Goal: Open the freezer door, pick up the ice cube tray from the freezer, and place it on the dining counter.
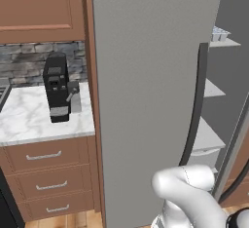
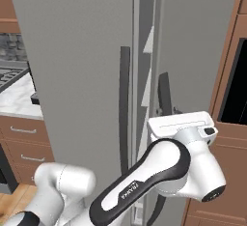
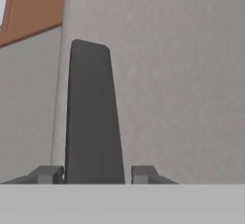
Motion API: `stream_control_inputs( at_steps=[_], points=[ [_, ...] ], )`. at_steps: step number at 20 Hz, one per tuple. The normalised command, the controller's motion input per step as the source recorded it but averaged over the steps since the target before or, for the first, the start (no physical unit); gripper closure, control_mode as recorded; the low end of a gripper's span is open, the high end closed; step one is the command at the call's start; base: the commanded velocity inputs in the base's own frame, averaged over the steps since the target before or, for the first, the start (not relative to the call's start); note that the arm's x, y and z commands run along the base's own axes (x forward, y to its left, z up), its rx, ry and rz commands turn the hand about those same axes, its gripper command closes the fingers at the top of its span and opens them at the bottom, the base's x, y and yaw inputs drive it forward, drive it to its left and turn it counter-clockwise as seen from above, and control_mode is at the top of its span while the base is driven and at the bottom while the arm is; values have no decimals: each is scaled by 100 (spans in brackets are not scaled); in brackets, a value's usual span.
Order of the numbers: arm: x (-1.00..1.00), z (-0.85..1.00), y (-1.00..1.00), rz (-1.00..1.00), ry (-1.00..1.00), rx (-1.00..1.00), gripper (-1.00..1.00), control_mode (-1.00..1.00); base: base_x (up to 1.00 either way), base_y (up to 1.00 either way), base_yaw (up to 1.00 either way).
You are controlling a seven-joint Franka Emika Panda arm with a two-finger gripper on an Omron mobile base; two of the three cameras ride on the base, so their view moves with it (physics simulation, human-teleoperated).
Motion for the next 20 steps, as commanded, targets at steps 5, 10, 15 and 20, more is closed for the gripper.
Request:
stream_control_inputs(
  at_steps=[5,10,15,20],
  points=[
    [-1,0,-4,0,0,0,-100,-100,0,0,0],
    [-14,0,0,0,0,0,-100,-100,0,0,0],
    [-80,12,-2,-6,-1,0,-100,-100,0,0,0],
    [-100,11,13,-13,-11,-6,-100,-100,0,0,0]
  ],
)
